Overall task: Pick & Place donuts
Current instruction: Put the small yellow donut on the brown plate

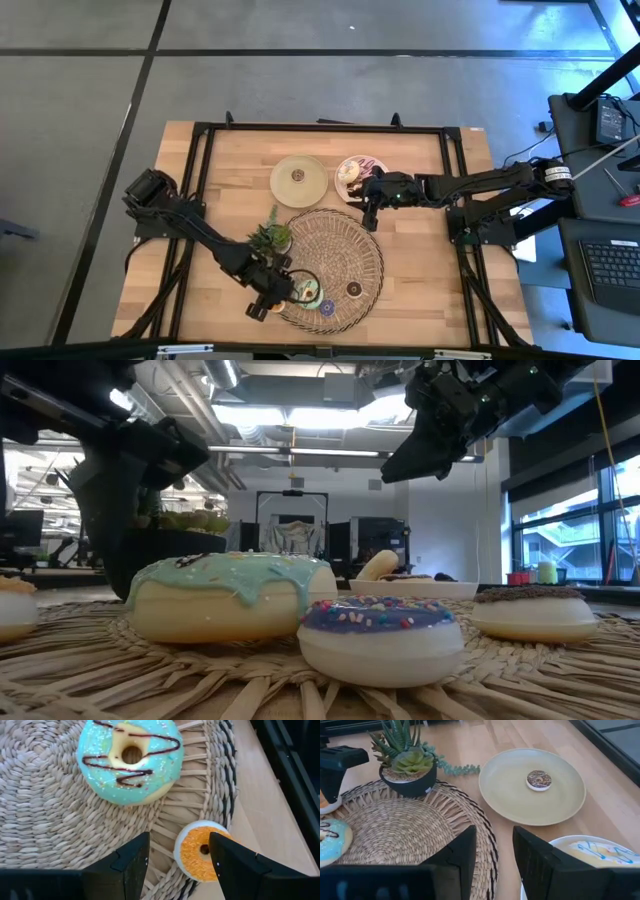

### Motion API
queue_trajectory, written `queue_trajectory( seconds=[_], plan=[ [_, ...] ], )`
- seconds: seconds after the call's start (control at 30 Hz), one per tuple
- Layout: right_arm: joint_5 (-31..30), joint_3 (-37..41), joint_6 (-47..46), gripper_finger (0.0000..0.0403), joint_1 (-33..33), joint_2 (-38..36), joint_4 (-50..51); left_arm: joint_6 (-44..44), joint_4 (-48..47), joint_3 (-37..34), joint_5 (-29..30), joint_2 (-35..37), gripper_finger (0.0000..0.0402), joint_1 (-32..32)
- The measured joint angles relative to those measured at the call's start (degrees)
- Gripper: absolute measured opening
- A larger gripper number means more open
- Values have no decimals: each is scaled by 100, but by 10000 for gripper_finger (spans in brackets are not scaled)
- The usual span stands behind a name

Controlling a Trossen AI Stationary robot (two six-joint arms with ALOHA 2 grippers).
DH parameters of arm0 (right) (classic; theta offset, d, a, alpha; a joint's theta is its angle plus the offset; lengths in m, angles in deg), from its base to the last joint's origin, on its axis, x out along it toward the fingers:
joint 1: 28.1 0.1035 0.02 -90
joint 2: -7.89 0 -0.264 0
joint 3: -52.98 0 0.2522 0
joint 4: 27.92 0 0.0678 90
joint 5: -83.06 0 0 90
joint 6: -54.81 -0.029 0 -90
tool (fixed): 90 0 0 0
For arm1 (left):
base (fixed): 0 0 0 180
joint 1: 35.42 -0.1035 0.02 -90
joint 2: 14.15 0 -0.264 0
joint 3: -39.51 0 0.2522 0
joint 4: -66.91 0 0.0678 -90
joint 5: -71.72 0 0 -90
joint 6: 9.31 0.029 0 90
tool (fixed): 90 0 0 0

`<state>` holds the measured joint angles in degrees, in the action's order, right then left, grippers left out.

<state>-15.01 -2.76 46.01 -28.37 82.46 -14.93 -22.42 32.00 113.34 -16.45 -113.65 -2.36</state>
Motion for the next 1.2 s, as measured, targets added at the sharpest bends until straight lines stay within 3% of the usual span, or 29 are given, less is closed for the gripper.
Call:
queue_trajectory(
  seconds=[0.63, 1.2],
  plan=[
    [4, 0, -6, 129, 2, 0, -6, -283, -31, -2, -6, -255, 198, 28],
    [7, 0, 1, 129, 2, 0, -7, -277, -48, -2, -186, -258, 134, 28]
  ],
)
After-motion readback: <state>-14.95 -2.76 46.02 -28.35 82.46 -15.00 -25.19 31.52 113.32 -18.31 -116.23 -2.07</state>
